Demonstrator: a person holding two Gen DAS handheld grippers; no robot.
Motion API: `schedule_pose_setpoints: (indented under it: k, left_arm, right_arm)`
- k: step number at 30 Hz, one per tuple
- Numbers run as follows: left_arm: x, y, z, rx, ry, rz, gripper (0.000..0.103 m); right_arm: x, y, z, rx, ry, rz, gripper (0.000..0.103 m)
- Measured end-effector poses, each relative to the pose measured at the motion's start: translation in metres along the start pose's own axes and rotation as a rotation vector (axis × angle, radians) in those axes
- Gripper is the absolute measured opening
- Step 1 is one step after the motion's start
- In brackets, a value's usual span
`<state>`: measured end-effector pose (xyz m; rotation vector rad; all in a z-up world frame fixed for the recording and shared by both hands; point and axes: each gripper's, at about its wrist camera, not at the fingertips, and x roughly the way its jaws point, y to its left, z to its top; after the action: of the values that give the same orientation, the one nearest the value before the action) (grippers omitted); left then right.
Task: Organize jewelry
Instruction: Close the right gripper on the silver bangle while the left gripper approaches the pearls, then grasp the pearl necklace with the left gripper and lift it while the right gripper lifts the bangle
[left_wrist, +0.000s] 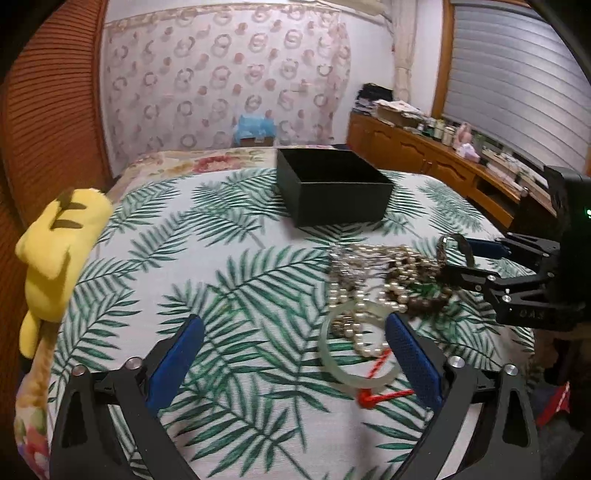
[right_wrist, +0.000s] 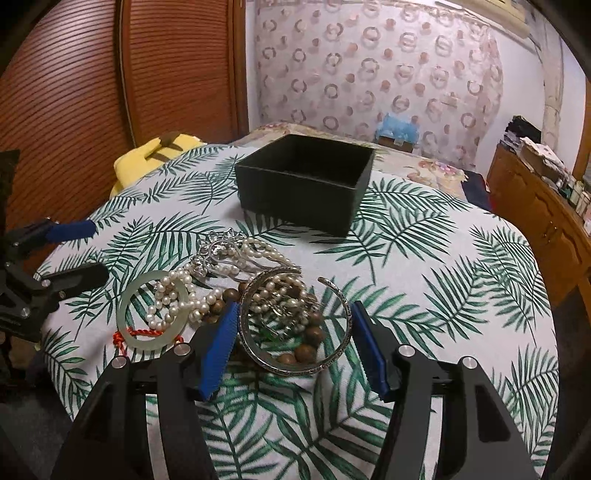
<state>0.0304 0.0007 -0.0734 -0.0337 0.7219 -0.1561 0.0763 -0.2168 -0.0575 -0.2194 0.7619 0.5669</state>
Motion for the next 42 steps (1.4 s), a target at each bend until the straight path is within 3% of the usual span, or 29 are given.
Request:
schedule_pose_setpoints:
  k: [7, 9, 12, 16, 24, 28, 34, 42]
  left_arm:
    - [0.017, -0.023, 0.0, 0.078, 0.055, -0.067, 0.047]
    - [0.02, -0.031, -0.001, 0.104, 0.051, -0.081, 0.045]
    - [0.025, -0.038, 0.0, 0.151, 0.047, -0.081, 0.031]
    - [0.032, -0.042, 0.002, 0.189, 0.067, -0.075, 0.021]
    - [0.042, -0.045, 0.003, 0.213, 0.092, -0.075, 0.021]
    - [0.043, -0.04, 0.005, 0.19, 0.093, -0.08, 0.009]
    - [0.033, -0.037, 0.014, 0.175, 0.048, -0.128, 0.006]
    - [0.014, -0.035, 0.038, 0.151, -0.025, -0.134, 0.006]
  right_arm:
    - [-0.008, -0.004, -0.006, 0.022, -0.016, 0.004, 0.063]
    - [-0.008, -0.005, -0.007, 0.022, -0.017, 0.004, 0.063]
    - [-0.009, -0.005, -0.008, 0.021, -0.017, 0.001, 0.063]
    - [-0.009, -0.005, -0.01, 0.023, -0.019, 0.003, 0.064]
    - [-0.009, -0.005, -0.012, 0.027, -0.021, 0.004, 0.064]
    - [-0.009, -0.004, -0.013, 0.026, -0.021, 0.003, 0.064]
    - [-0.009, -0.004, -0.013, 0.026, -0.022, 0.001, 0.064]
    - [-0.008, -0.004, -0.013, 0.026, -0.02, 0.007, 0.064]
